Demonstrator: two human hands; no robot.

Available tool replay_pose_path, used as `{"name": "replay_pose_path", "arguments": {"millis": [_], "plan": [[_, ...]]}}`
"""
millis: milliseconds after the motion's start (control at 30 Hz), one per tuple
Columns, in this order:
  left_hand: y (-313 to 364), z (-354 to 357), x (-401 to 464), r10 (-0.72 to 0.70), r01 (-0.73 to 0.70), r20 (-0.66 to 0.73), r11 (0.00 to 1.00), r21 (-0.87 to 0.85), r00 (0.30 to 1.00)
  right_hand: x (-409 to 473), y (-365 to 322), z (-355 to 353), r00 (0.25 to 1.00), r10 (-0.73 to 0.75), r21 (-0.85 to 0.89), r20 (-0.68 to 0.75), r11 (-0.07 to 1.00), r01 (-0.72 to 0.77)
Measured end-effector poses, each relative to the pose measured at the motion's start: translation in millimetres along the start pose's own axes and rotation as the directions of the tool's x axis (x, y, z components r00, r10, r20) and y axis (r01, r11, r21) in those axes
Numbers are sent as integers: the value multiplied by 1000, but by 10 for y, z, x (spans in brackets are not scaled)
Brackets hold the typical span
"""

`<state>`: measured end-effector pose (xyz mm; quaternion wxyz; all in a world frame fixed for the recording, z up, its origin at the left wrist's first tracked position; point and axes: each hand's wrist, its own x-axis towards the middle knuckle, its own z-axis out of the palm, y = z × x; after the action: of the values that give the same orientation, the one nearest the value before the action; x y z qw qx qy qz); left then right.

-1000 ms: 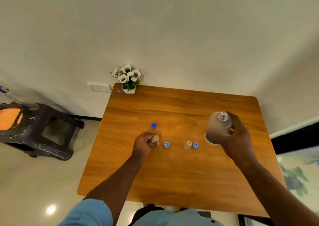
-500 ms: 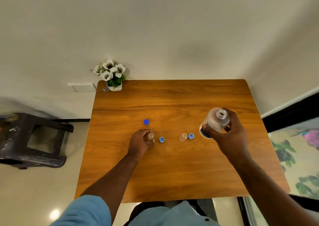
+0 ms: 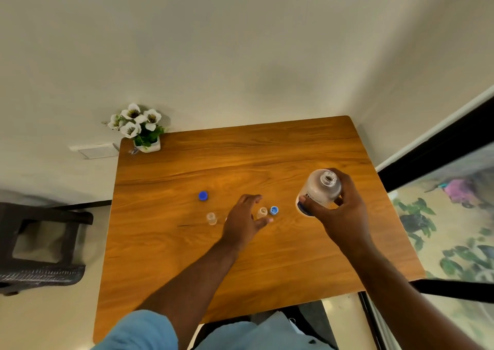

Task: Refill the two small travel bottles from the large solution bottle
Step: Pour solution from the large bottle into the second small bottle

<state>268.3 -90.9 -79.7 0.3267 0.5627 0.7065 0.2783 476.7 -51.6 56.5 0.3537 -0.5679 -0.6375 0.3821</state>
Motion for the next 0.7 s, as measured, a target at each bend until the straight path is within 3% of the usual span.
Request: {"name": "replay_pose_path", "arguments": {"millis": [133, 267, 433, 700], "plan": [[-63, 257, 113, -162, 161, -4, 987, -26, 987, -58, 103, -168, 1000, -4, -15, 6, 1000, 5], [-135, 399, 205, -233, 233, -24, 972, -13, 972, -70, 181, -321, 1000, -2, -14, 13, 1000, 2], [-26, 347, 279, -204, 194, -59, 972, -133, 977, 4, 158, -479, 999, -22, 19, 29, 1000, 22], [915, -444, 347, -43, -53, -187, 876, -479, 981, 356, -317, -600, 979, -199, 96, 43, 976, 194]]}}
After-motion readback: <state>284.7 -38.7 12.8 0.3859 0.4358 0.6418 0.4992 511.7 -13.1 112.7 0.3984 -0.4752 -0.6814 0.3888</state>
